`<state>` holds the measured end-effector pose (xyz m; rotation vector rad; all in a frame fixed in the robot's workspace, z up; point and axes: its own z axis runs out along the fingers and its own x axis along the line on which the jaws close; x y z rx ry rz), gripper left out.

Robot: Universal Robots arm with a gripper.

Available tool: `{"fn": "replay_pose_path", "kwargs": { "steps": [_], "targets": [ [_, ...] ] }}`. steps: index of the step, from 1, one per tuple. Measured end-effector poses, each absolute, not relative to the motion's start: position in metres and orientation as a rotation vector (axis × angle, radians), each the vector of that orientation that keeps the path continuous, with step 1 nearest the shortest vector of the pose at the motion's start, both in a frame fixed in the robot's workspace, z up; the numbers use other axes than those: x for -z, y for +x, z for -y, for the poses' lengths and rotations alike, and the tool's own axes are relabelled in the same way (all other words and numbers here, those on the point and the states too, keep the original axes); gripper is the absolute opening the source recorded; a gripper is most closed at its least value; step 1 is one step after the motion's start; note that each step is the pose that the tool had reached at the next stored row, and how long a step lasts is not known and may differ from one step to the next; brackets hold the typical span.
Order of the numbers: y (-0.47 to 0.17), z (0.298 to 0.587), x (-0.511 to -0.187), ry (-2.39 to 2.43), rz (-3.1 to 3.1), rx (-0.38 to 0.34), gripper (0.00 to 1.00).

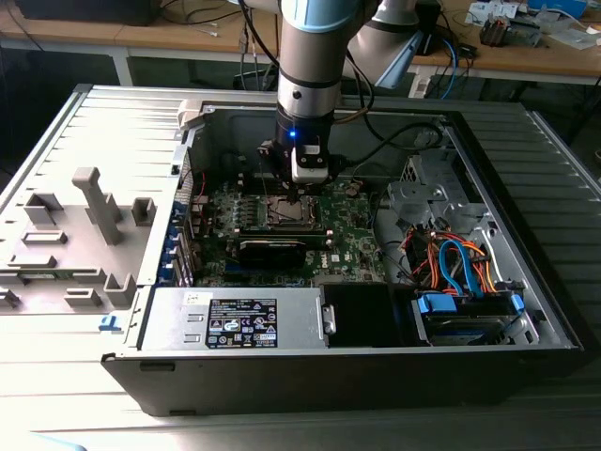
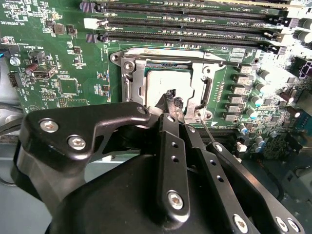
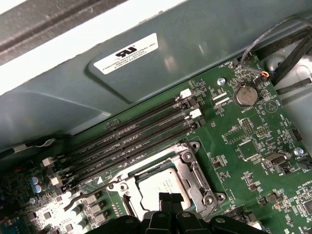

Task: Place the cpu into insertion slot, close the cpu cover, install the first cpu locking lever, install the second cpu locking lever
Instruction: 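Install the first cpu locking lever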

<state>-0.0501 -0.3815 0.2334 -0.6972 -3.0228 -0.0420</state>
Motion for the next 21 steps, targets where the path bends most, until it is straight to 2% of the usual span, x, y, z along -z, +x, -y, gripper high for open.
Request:
{"fn": "replay_pose_path", "kwargs": {
  "steps": [21],
  "targets": [
    [-0.0501, 0.3815, -0.2334, -0.671, 3.028, 0.042, 0.11]
  ]
}}
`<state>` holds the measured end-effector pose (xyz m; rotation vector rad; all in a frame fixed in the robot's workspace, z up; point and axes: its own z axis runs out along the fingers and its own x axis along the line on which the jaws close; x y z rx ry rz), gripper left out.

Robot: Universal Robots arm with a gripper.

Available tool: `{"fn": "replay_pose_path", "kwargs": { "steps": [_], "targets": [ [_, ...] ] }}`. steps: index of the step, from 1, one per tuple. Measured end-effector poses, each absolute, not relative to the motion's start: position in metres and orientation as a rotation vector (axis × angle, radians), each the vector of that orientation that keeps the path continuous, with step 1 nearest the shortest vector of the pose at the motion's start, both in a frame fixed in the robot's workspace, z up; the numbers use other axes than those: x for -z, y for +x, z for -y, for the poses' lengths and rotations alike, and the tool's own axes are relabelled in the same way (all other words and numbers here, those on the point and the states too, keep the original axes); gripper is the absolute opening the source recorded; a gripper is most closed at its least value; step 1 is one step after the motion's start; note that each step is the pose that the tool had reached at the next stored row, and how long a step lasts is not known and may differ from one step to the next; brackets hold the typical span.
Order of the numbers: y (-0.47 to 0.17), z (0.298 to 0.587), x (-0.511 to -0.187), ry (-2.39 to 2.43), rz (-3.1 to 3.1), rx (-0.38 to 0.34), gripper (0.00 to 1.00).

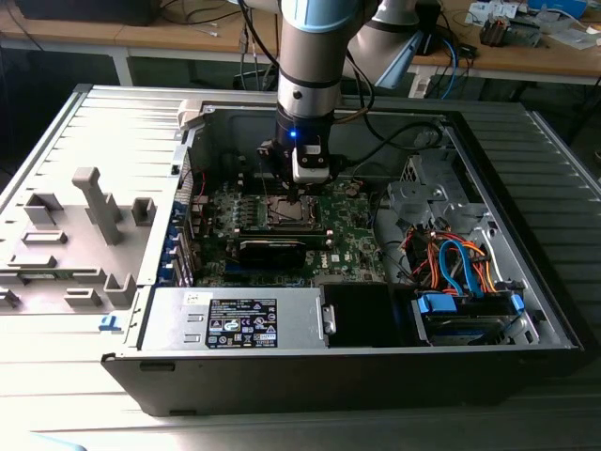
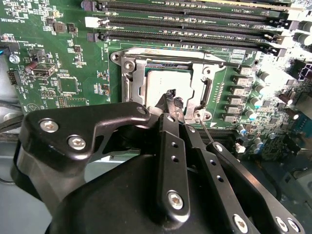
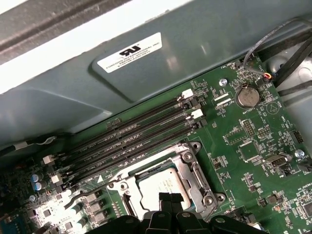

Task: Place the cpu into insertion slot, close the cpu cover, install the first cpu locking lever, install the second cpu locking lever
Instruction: 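Install the first cpu locking lever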

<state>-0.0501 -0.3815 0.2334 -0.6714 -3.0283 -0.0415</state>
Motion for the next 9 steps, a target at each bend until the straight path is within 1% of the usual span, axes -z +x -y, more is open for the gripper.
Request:
{"fn": "replay_pose_path", "kwargs": {
  "steps": [9],
  "targets": [
    [-0.0501, 0.3815, -0.2334, -0.660, 3.031, 0.041, 0.11]
  ]
}}
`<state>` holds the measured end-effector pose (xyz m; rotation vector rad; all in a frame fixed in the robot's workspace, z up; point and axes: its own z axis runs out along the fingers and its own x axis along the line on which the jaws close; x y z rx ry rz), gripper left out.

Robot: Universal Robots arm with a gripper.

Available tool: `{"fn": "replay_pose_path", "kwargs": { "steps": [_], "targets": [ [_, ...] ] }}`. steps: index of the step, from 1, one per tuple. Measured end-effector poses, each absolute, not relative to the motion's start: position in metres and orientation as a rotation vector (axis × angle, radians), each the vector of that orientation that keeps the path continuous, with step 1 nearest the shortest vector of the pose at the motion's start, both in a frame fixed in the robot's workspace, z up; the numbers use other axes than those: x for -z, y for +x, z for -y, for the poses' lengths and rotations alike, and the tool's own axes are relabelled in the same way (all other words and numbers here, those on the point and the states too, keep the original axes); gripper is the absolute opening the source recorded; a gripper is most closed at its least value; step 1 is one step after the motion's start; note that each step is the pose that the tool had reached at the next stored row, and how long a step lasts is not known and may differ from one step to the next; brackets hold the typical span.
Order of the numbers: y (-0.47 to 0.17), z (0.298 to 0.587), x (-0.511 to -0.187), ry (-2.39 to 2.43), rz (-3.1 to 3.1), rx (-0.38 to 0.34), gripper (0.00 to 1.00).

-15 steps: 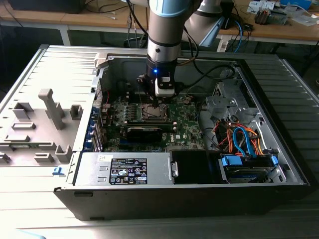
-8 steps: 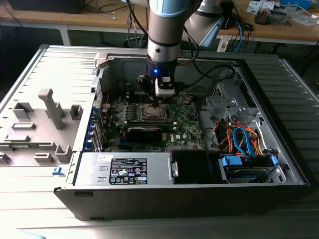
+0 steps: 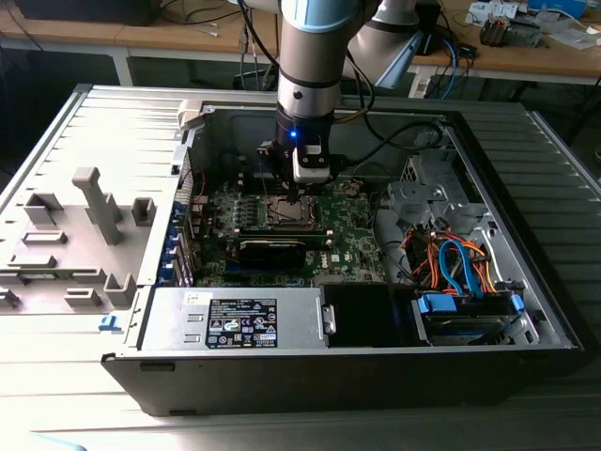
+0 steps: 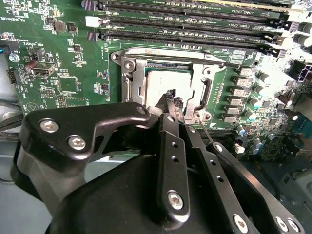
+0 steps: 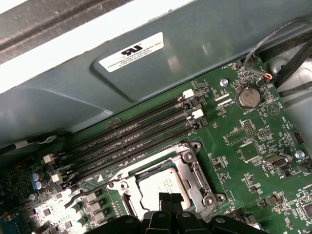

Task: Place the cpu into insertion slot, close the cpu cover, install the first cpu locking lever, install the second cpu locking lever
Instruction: 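Install the first cpu locking lever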

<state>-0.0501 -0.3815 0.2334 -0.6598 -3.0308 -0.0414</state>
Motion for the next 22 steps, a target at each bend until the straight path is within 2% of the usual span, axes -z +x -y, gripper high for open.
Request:
{"fn": "replay_pose_path", "kwargs": {
  "steps": [22],
  "targets": [
    [-0.0501, 0.3815, -0.2334, -0.640, 3.035, 0.041, 0.11]
  ]
}}
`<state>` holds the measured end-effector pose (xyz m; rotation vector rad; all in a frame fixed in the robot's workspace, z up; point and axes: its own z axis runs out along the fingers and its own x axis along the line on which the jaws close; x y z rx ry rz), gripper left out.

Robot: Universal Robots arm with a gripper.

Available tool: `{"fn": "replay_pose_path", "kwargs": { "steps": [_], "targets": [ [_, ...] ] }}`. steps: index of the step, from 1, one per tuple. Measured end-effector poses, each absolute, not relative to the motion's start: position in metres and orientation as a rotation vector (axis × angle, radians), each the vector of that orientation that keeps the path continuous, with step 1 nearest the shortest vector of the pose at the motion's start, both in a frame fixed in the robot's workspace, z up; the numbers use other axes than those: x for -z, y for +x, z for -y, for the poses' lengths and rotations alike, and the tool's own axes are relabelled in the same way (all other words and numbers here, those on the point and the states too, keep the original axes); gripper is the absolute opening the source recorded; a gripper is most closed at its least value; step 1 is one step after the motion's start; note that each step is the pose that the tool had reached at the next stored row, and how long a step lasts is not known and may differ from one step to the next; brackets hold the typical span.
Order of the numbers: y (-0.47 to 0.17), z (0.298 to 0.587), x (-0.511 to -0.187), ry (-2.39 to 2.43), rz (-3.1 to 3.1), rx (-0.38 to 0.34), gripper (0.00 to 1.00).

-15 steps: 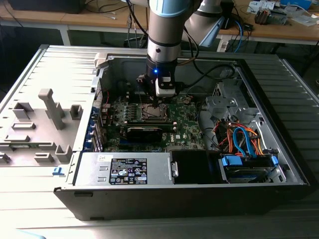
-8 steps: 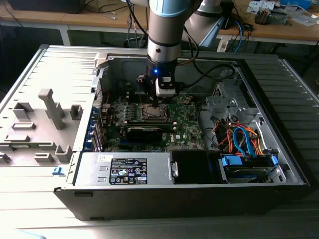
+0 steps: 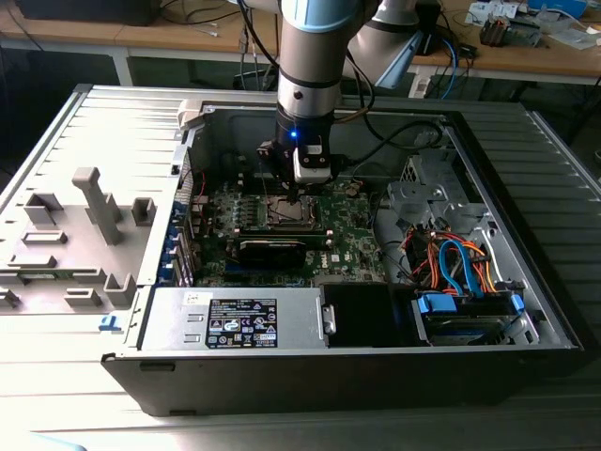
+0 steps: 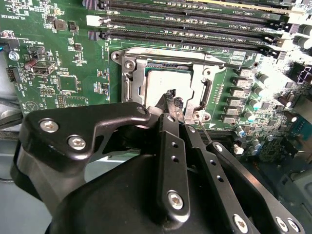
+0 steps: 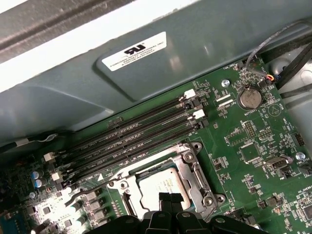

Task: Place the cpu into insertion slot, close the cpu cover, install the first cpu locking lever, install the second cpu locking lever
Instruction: 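Install the first cpu locking lever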

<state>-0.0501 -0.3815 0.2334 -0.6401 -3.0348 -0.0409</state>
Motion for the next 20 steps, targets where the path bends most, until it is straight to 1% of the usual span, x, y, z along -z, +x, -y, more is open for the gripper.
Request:
{"fn": "replay_pose_path", "kwargs": {
  "steps": [20],
  "targets": [
    [-0.0501, 0.3815, -0.2334, -0.623, 3.038, 0.040, 0.11]
  ]
}}
